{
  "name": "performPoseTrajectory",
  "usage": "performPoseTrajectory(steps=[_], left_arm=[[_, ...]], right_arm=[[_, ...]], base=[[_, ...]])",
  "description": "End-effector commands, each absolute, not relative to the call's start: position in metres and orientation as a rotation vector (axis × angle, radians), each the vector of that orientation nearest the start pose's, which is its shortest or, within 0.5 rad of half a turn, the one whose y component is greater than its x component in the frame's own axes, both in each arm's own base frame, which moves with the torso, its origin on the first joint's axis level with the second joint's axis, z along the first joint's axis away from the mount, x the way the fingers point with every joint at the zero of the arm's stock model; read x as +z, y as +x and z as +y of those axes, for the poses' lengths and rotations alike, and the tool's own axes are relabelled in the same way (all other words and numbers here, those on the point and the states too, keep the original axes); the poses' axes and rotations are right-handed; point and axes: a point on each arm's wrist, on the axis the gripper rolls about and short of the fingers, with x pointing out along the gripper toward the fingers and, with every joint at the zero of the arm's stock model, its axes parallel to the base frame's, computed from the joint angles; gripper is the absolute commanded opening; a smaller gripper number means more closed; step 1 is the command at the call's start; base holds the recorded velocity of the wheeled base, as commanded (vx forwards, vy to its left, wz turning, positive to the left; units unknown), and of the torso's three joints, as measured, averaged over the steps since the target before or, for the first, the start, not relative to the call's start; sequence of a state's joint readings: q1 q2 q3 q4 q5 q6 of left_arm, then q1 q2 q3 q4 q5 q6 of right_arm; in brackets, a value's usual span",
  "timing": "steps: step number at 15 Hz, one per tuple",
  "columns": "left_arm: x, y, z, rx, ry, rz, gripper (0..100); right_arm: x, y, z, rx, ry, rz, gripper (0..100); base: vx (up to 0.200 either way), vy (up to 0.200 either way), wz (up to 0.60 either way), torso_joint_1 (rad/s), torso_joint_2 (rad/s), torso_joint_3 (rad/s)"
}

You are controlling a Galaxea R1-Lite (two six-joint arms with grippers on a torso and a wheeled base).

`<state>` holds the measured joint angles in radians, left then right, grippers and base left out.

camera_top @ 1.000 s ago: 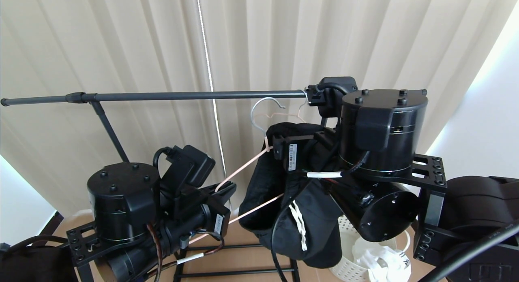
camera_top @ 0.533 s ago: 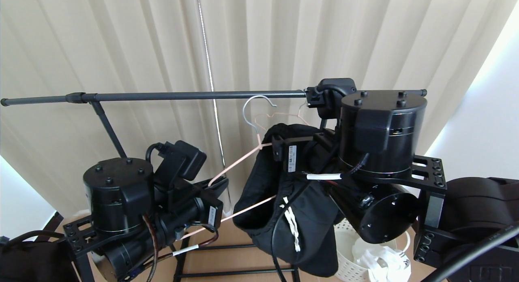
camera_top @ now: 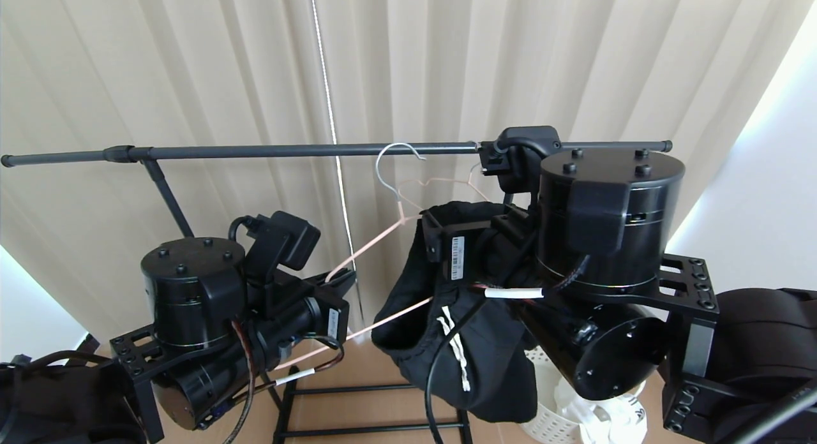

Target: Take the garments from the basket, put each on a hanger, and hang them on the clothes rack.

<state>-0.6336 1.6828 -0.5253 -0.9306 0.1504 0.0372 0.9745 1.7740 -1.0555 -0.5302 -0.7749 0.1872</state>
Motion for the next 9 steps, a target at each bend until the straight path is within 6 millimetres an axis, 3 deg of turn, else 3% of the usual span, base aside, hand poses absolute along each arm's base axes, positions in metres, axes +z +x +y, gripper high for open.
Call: performPoseTrajectory(steps=[1, 5, 7, 8, 9], left_arm=[[0.145, 0.222, -0.158, -0.485, 0.12, 0.205, 0], [0.142, 0.22, -0.151, -0.473, 0.106, 0.197, 0], [0.138, 0.216, -0.145, -0.471, 0.099, 0.169, 0], [0.133, 0.211, -0.139, -0.485, 0.098, 0.168, 0], [0.131, 0.21, -0.139, -0.49, 0.099, 0.169, 0]], right_arm=[[0.223, 0.199, 0.266, 0.191, 0.054, 0.129, 100], [0.228, 0.188, 0.248, 0.268, 0.049, 0.141, 100], [0.233, 0.179, 0.218, 0.341, -0.024, 0.129, 100], [0.241, 0.172, 0.192, 0.426, -0.075, 0.105, 100], [0.242, 0.171, 0.189, 0.444, -0.082, 0.101, 100]], base=[[0.0, 0.0, 0.0, 0.0, 0.0, 0.0], [0.0, 0.0, 0.0, 0.0, 0.0, 0.0], [0.0, 0.0, 0.0, 0.0, 0.0, 0.0], [0.0, 0.0, 0.0, 0.0, 0.0, 0.0], [0.0, 0.0, 0.0, 0.0, 0.0, 0.0]])
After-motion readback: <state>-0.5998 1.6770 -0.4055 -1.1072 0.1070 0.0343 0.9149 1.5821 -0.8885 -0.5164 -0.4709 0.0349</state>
